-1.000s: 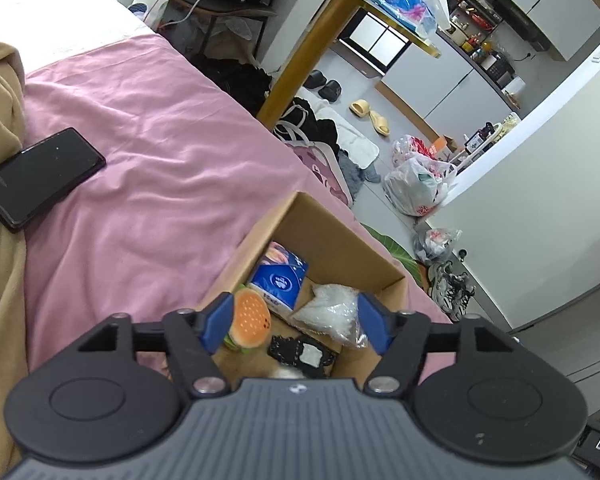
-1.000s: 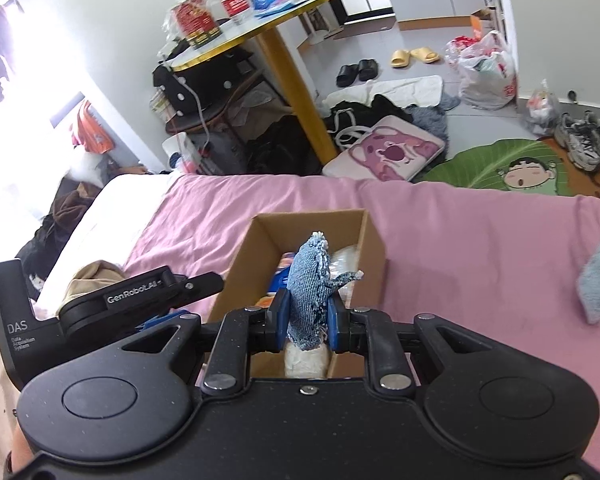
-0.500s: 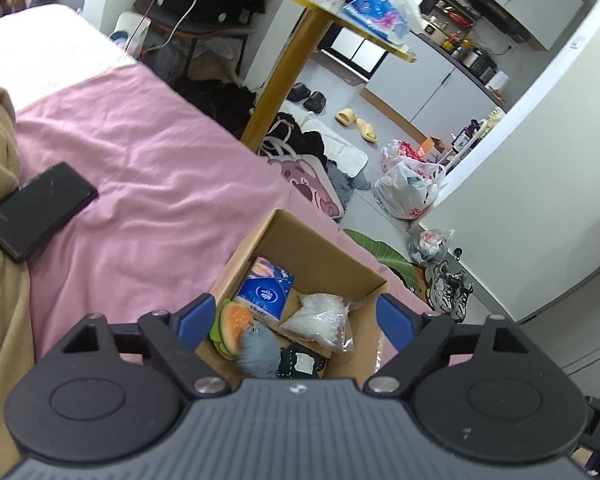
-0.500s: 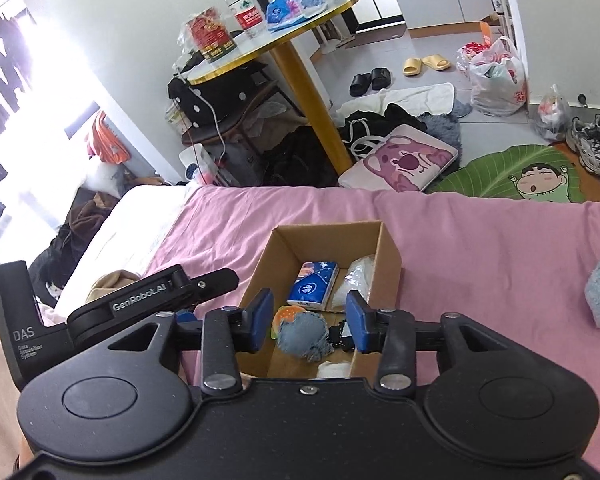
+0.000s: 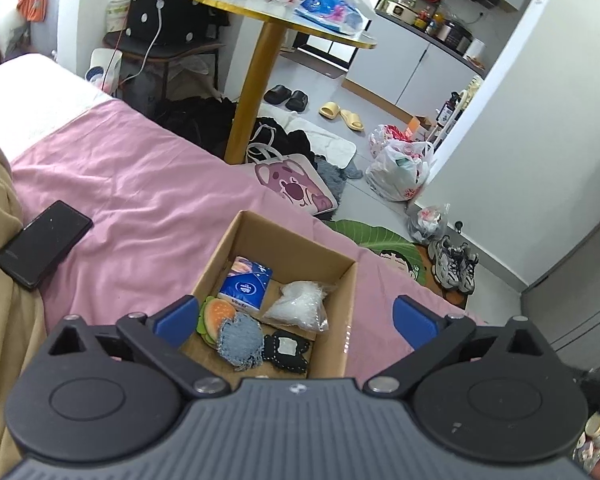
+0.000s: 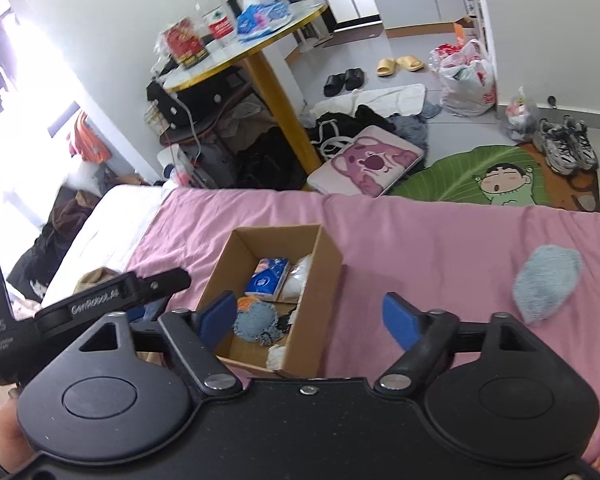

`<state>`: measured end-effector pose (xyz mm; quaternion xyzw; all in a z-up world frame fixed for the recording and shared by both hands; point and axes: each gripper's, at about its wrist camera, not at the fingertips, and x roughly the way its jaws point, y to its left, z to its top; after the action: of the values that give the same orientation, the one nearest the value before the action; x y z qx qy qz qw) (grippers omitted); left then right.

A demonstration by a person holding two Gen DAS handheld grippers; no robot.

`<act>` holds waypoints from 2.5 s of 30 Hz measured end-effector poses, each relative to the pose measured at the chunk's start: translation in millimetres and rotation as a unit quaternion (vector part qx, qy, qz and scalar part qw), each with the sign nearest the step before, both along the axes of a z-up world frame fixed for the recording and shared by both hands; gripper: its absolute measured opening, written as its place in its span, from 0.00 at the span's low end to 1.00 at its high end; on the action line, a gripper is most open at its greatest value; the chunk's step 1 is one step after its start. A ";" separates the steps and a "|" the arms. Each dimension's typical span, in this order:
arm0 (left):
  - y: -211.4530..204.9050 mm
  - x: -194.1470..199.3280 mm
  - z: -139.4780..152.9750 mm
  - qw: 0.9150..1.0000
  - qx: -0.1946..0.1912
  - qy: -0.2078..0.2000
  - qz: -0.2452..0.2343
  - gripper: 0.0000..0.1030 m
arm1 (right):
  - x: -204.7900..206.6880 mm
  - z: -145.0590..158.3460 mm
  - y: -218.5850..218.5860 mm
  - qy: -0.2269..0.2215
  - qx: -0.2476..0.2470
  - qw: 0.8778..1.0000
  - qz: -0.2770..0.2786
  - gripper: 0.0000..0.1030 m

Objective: Organize soft objects
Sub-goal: 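Open the right tool to drop the denim plush into the box, then move both tools to the fluffy light-blue plush and close on it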

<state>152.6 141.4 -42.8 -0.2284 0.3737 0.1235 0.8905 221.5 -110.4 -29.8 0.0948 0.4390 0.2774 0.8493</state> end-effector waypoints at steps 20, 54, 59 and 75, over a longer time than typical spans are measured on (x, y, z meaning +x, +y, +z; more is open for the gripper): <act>-86.2 4.1 19.5 0.997 0.021 -0.017 -0.079 0.99 | 2.6 -35.4 -121.0 0.028 0.067 0.991 -0.116 0.93; -195.9 121.5 -56.1 0.980 0.014 0.022 -0.195 0.77 | 52.4 -148.7 -206.6 0.129 0.167 0.943 -0.257 0.41; -208.5 143.9 -75.9 0.975 -0.002 0.035 -0.220 0.63 | 60.7 -158.3 -207.9 0.142 0.170 0.939 -0.263 0.37; -236.3 182.9 -134.7 0.956 -0.079 0.050 -0.280 0.54 | 80.1 -183.4 -208.9 0.169 0.164 0.928 -0.288 0.32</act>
<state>335.4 -95.0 -177.5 -0.1779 0.4749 -0.1491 0.8489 301.7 -319.3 -213.3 0.4012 0.4783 0.0687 0.7782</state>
